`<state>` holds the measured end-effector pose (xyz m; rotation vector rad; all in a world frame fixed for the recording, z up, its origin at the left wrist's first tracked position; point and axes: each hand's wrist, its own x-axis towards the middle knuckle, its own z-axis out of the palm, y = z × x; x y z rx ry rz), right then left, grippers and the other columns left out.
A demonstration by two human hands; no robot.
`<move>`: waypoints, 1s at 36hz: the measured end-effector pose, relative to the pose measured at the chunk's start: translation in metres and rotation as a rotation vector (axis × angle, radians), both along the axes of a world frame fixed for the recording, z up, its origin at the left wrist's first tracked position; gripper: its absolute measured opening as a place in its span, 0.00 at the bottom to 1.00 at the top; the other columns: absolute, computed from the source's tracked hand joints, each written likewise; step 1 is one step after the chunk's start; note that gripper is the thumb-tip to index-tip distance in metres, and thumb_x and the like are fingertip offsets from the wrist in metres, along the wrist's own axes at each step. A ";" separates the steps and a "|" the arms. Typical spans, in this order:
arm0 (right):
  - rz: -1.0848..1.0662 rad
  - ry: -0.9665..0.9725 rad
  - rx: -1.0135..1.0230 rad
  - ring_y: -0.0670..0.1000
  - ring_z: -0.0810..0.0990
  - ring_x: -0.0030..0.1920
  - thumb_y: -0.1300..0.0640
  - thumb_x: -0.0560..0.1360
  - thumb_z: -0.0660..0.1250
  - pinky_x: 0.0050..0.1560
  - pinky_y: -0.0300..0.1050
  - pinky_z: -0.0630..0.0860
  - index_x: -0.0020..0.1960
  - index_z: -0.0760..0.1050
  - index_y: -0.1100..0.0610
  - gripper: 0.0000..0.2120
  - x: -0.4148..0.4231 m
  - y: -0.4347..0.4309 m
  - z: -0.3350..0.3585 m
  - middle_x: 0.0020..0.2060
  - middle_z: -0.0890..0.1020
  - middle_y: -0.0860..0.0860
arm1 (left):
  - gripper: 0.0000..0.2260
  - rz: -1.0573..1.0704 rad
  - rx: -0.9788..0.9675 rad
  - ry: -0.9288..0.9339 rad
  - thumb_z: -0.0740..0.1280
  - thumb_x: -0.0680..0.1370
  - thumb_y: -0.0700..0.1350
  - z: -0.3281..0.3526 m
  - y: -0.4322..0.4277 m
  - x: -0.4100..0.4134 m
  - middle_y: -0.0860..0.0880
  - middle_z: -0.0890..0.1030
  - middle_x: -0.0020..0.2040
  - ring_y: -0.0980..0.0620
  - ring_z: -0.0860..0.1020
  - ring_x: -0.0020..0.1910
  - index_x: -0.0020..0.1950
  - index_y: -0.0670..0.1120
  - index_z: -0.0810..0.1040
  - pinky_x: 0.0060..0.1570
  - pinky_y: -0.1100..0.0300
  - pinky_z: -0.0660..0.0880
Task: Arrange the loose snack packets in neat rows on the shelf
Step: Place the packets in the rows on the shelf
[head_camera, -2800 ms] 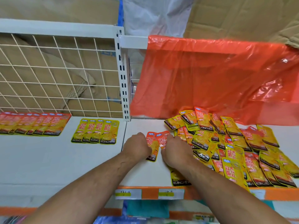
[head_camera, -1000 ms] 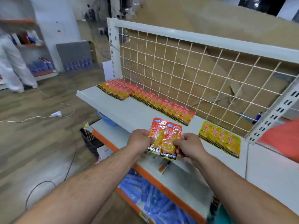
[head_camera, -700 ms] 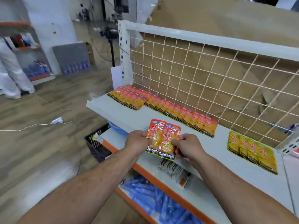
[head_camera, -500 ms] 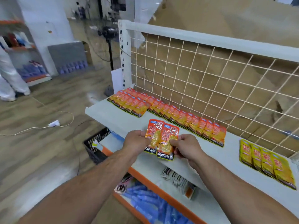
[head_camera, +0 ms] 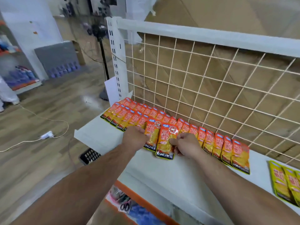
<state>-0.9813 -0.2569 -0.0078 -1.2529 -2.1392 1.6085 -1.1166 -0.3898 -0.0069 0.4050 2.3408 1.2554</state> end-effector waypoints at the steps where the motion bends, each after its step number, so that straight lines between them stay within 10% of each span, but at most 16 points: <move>1: -0.008 -0.005 -0.005 0.58 0.76 0.31 0.64 0.76 0.70 0.21 0.37 0.62 0.34 0.62 0.54 0.20 -0.003 0.001 -0.001 0.30 0.69 0.61 | 0.09 -0.012 -0.009 0.011 0.76 0.70 0.41 -0.002 0.003 -0.006 0.45 0.83 0.48 0.49 0.79 0.46 0.46 0.44 0.79 0.43 0.62 0.73; 14: -0.224 0.047 -0.056 0.48 0.72 0.17 0.66 0.75 0.69 0.26 0.41 0.62 0.39 0.68 0.58 0.11 -0.034 -0.013 -0.004 0.25 0.72 0.58 | 0.08 -0.374 -0.295 0.501 0.70 0.72 0.44 -0.016 0.025 -0.067 0.43 0.82 0.48 0.42 0.79 0.51 0.47 0.42 0.76 0.44 0.55 0.72; 36: -0.411 -0.063 -0.073 0.50 0.67 0.18 0.61 0.75 0.72 0.20 0.37 0.63 0.37 0.72 0.59 0.11 -0.074 -0.033 -0.013 0.22 0.74 0.56 | 0.16 -0.654 -0.241 0.848 0.62 0.77 0.59 -0.010 0.008 -0.102 0.51 0.72 0.37 0.46 0.78 0.40 0.50 0.46 0.69 0.33 0.57 0.67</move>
